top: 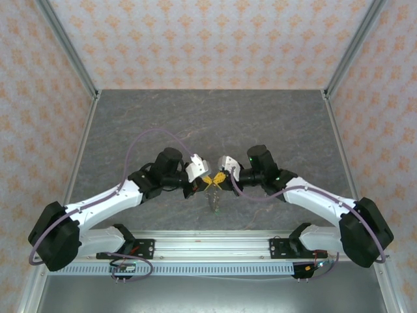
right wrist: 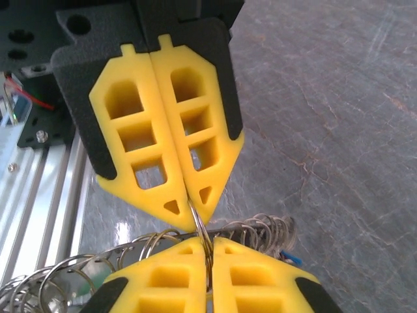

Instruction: Put the keys on the keyring

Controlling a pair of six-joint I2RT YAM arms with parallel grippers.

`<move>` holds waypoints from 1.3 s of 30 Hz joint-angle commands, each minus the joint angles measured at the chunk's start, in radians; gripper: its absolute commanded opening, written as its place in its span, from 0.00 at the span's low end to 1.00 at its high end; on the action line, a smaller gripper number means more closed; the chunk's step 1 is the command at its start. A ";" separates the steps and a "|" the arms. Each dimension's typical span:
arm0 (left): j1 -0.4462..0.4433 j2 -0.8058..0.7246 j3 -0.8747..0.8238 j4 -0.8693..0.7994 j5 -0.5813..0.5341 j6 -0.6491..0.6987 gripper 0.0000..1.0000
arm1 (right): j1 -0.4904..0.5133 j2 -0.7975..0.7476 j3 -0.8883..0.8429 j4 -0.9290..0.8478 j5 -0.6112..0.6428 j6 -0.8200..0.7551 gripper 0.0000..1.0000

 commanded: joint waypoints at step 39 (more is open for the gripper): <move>-0.004 0.029 0.126 -0.195 0.050 0.134 0.31 | -0.001 -0.004 0.089 -0.088 -0.031 -0.088 0.00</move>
